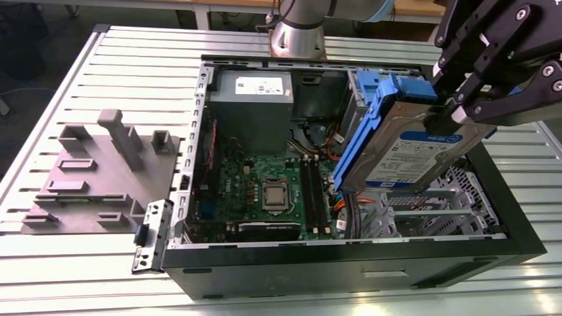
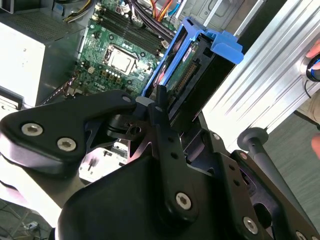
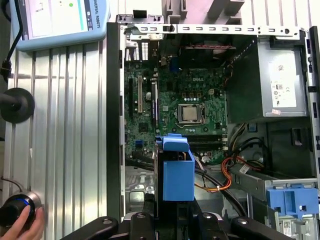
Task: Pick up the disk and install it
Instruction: 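Pick up the disk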
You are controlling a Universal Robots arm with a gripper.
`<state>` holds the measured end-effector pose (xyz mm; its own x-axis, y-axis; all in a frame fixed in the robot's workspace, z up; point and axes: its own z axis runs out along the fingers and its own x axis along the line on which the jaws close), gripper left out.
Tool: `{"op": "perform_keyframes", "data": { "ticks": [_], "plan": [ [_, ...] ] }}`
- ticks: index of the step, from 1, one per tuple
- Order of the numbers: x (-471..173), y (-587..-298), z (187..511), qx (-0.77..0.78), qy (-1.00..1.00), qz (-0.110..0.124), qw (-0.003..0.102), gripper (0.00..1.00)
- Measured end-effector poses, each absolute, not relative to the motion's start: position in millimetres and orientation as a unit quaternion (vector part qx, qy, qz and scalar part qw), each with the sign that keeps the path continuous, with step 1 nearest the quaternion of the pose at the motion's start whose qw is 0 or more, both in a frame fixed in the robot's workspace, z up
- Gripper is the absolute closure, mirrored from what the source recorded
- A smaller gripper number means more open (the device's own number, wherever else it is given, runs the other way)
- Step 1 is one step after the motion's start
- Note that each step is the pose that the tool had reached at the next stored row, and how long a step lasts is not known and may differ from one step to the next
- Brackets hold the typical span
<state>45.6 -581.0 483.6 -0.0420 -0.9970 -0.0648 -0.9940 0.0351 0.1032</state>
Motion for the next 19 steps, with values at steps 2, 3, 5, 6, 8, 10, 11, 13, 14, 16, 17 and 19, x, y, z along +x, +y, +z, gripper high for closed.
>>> {"op": "perform_keyframes", "data": {
  "ticks": [2, 3, 5, 6, 8, 10, 11, 13, 14, 16, 17, 19],
  "plan": [
    [45.4, -581.1, 483.5, 0.692, -0.719, -0.059, 0.012, 0.65],
    [45.4, -581.1, 483.5, 0.692, -0.719, -0.059, 0.012, 0.65],
    [45.3, -581.1, 483.3, 0.692, -0.719, -0.059, 0.011, 0.65],
    [45.4, -581.1, 483.0, 0.692, -0.719, -0.058, 0.011, 0.65],
    [45.5, -581.1, 482.5, 0.693, -0.719, -0.058, 0.01, 0.65],
    [45.7, -581.1, 481.8, 0.693, -0.718, -0.057, 0.01, 0.65],
    [46.0, -581.1, 481.5, 0.694, -0.718, -0.057, 0.009, 0.65],
    [47.1, -581.1, 481.1, 0.694, -0.718, -0.057, 0.009, 0.65],
    [47.8, -581.1, 480.9, 0.694, -0.718, -0.057, 0.009, 0.65],
    [49.3, -581.1, 480.4, 0.694, -0.718, -0.057, 0.009, 0.65],
    [50.1, -581.1, 480.2, 0.694, -0.717, -0.057, 0.009, 0.65],
    [51.7, -581.1, 479.8, 0.694, -0.717, -0.057, 0.009, 0.65]
  ]
}}
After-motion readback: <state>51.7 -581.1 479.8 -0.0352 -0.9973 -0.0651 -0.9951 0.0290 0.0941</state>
